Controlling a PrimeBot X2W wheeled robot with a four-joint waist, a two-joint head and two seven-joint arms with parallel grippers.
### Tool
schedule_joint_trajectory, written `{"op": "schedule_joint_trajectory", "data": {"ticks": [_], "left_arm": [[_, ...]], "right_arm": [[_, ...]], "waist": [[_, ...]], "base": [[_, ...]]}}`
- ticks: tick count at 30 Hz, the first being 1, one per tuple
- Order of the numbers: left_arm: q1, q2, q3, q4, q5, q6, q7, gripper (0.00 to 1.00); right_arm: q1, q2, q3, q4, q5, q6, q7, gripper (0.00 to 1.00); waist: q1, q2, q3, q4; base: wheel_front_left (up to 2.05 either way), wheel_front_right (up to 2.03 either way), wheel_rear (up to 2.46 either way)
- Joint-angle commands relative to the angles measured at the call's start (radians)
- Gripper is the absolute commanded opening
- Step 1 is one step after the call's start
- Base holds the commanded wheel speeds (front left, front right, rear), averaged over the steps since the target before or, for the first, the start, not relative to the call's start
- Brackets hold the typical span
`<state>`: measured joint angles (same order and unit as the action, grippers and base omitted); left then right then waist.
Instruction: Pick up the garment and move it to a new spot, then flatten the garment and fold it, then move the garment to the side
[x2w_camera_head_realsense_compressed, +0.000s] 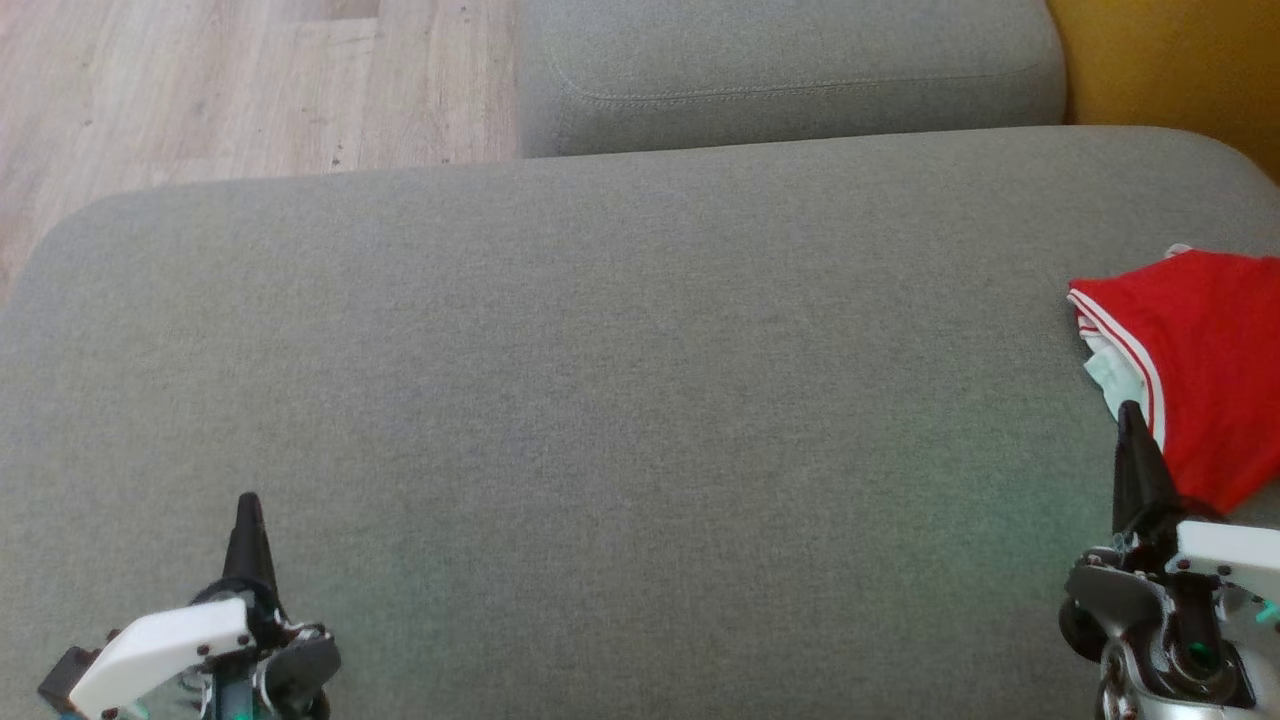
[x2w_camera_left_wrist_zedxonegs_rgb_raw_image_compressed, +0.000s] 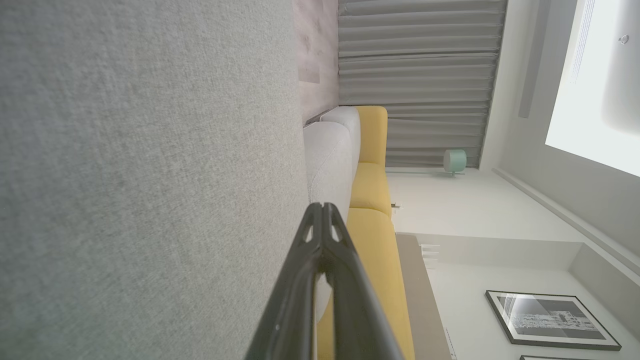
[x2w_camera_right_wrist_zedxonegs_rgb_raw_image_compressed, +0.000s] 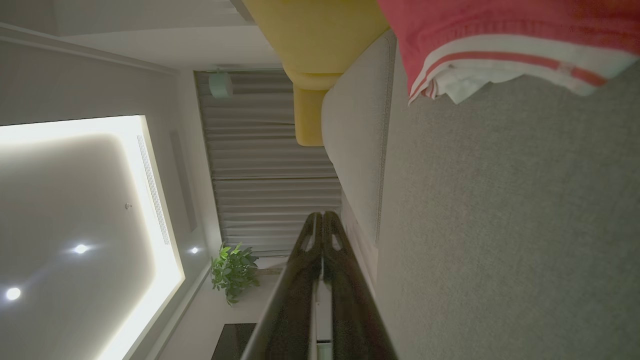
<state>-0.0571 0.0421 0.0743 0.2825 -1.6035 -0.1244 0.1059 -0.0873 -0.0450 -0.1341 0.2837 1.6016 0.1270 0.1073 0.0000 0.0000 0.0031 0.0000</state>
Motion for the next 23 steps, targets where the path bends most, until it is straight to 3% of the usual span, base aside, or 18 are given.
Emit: {"op": "schedule_joint_trajectory", "data": {"ticks": [1, 23], "left_arm": [[-0.051, 0.008, 0.039, -0.037, -0.005, -0.006, 0.007, 0.0], [-0.051, 0.008, 0.039, -0.038, -0.005, -0.006, 0.007, 0.0]], "right_arm": [[-0.021, -0.005, 0.021, -0.039, 0.007, 0.004, 0.006, 0.0], [-0.021, -0.005, 0.021, -0.039, 0.007, 0.004, 0.006, 0.0]], "waist": [[0.0, 0.0, 0.0, 0.0], [0.0, 0.0, 0.0, 0.0]], "base": [[0.0, 0.0, 0.0], [0.0, 0.0, 0.0]]}}
